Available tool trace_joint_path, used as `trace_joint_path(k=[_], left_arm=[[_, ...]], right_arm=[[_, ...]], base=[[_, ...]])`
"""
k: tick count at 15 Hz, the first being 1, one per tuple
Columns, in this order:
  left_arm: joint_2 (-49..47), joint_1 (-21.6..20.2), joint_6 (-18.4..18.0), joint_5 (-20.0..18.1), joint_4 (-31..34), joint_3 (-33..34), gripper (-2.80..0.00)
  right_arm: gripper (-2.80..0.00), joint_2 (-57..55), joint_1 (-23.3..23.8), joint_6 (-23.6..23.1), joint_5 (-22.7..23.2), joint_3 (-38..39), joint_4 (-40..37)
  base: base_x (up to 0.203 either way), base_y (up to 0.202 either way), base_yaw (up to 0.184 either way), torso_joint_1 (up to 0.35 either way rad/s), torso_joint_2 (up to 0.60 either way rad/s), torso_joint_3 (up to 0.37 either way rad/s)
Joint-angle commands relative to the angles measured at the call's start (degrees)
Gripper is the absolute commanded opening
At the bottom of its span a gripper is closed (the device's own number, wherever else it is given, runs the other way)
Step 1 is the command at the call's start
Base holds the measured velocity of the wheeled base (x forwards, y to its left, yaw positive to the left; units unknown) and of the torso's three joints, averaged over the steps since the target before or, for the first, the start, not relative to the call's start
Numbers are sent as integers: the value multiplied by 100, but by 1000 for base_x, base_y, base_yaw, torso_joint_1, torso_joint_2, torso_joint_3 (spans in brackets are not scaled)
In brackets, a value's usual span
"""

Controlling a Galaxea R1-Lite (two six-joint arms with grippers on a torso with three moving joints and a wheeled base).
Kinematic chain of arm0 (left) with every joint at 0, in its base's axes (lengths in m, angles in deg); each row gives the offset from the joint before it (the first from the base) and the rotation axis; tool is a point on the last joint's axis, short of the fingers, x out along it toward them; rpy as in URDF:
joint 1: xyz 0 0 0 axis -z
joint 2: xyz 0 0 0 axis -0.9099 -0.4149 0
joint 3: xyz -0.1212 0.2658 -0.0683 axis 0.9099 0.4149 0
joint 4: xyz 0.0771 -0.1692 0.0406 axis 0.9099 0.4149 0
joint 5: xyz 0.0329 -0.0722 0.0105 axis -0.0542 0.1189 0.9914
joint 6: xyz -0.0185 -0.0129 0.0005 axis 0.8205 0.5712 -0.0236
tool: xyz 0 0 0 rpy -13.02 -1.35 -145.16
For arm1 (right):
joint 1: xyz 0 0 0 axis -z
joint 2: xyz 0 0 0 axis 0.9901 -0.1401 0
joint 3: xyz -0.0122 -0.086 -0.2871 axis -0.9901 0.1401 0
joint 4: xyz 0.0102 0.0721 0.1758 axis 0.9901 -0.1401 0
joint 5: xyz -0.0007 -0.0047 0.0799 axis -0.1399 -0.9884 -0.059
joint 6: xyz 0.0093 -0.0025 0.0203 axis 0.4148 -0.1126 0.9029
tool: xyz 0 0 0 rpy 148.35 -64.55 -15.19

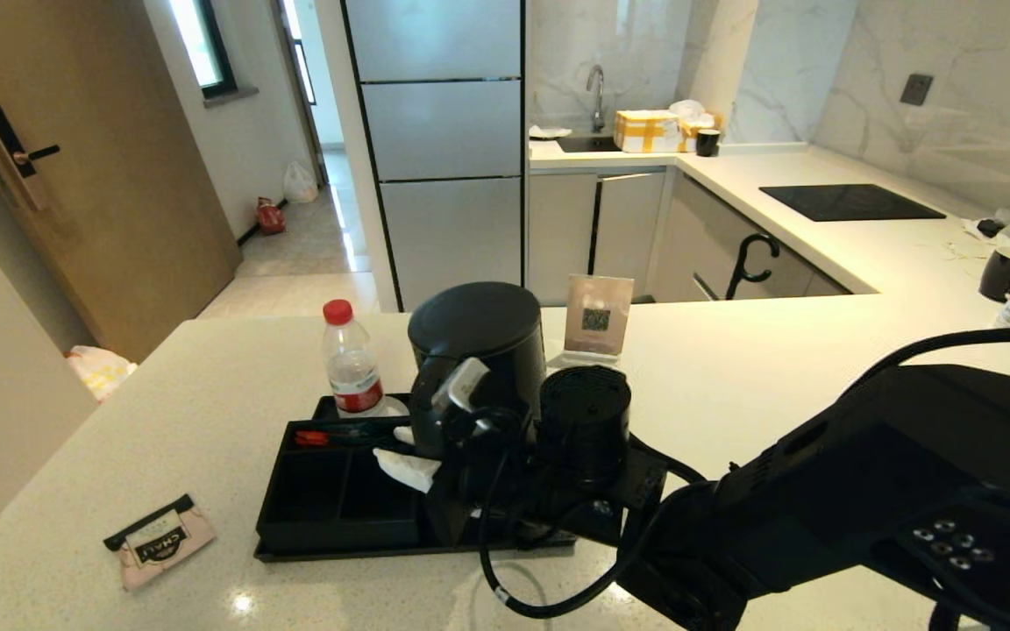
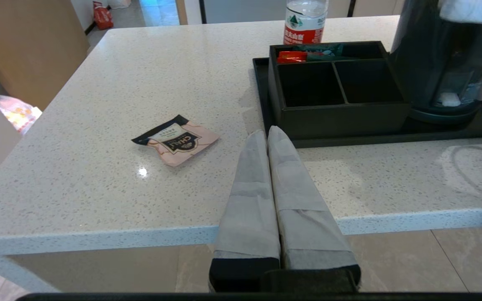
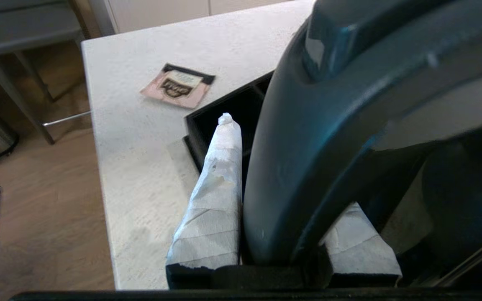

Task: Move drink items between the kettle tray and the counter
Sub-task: Return the kettle to its original position

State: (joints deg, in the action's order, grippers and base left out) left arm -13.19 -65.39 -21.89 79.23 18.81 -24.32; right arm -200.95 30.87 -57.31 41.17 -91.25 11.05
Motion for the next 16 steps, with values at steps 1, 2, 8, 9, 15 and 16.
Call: trace_joint_path(k=[1, 2, 8, 9, 15, 16], left_arm=[[11, -1, -1, 0, 2, 1, -280], [11, -1, -1, 0, 2, 1, -280], [11, -1, -1, 0, 2, 1, -280], [11, -1, -1, 0, 2, 1, -280], [11, -1, -1, 0, 2, 1, -280], [11, -1, -1, 0, 2, 1, -280]], right_arm=[[-280, -115, 54, -9, -19, -150, -123], [-280, -115, 71, -9, -37, -176, -176], [-280, -9, 89, -36, -54, -167, -326], [-280, -9, 89, -36, -54, -167, -326], [-280, 270, 133, -48, 0, 185, -255], [-280, 373, 133, -52, 6, 363, -253]], base=[[0, 0, 0, 0, 0, 0], [0, 0, 0, 0, 0, 0], [0, 0, 0, 0, 0, 0], [0, 0, 0, 0, 0, 0], [0, 0, 0, 0, 0, 0], [0, 0, 0, 0, 0, 0]])
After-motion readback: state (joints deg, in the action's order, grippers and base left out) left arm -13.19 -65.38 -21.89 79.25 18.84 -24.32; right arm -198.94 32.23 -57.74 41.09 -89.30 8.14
